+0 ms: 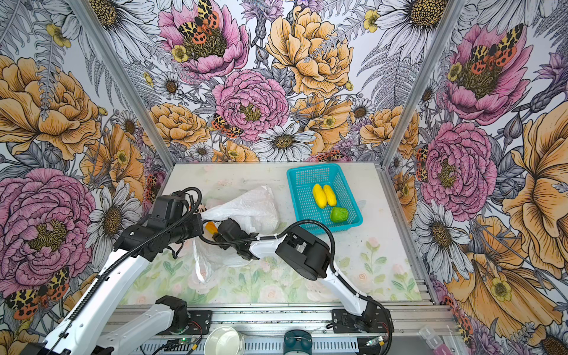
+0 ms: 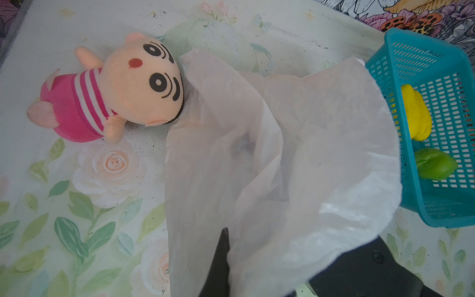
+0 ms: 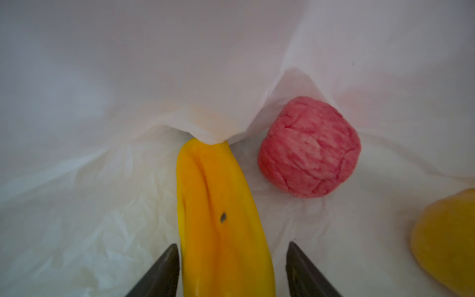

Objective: Untie the knot of the plastic bag and take out the fruit
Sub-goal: Pick up the fruit from the plastic bag.

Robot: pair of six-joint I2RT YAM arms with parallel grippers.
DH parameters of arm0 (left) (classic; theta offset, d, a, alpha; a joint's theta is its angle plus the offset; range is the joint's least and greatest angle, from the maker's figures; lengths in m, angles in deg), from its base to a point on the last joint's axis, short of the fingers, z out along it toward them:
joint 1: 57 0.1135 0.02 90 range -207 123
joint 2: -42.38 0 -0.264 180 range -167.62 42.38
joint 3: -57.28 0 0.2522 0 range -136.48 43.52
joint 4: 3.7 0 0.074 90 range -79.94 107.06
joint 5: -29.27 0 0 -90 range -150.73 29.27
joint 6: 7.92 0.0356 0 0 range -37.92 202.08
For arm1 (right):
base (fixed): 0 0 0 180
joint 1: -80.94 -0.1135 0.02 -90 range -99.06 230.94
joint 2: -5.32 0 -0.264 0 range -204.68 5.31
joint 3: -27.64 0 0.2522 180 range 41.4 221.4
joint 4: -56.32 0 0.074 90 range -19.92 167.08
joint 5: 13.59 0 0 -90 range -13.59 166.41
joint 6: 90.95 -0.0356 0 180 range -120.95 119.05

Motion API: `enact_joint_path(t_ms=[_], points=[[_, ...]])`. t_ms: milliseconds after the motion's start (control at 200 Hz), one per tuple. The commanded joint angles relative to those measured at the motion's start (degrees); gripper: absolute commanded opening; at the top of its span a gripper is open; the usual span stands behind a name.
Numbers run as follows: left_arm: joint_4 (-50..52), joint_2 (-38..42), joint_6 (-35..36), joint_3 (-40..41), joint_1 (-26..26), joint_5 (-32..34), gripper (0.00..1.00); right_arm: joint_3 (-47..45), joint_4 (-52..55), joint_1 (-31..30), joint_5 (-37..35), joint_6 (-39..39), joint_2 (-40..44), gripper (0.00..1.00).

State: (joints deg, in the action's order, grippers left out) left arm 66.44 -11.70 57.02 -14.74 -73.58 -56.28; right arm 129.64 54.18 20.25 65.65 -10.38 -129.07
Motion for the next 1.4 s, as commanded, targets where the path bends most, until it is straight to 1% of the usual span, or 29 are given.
enact_joint_path(t_ms=[0,150,300,440,555,695,810,1010,1115,1196,1391], points=[[-0.05,0.12,0.54,0.25,0.45,-0.96,0.00,1.14,0.84,-1.26,1.65,-0.33,-1.00,0.57],[-0.04,-0.14,0.54,0.25,0.67,-1.05,0.00,-2.07,-0.25,-1.61,0.95,-0.23,2.49,0.46],[-0.12,0.62,0.47,0.33,0.30,-0.88,0.00,-8.37,-4.71,-1.80,0.82,-0.85,7.86,0.41],[0.02,0.18,0.45,0.34,0.47,-0.35,0.00,-15.28,-8.23,-2.22,0.21,-1.08,14.77,0.37],[-0.02,-0.08,0.45,0.25,0.41,-1.02,0.00,-22.33,-12.33,-2.47,-0.58,-0.59,20.79,0.35],[-0.10,0.73,0.24,0.33,0.32,0.04,0.00,-31.73,-17.30,-3.25,-1.88,-0.35,29.18,0.34],[0.00,0.23,0.36,0.34,0.58,-0.20,0.00,-38.08,-18.85,-3.43,-1.24,0.40,35.39,0.34],[-0.06,0.97,0.26,0.33,0.55,-0.14,0.00,-45.36,-19.85,-5.04,-4.00,3.03,44.60,0.31],[-0.05,0.75,0.20,0.36,0.82,0.12,0.00,-48.38,-19.25,-5.45,-5.93,4.53,51.25,0.31],[-0.04,0.39,0.38,0.33,0.93,-0.27,0.00,-50.64,-19.05,-5.45,-7.72,6.05,56.49,0.28],[-0.13,1.20,0.26,0.34,0.71,-0.19,0.00,-58.38,-23.81,-4.75,-12.33,8.79,69.13,0.27]])
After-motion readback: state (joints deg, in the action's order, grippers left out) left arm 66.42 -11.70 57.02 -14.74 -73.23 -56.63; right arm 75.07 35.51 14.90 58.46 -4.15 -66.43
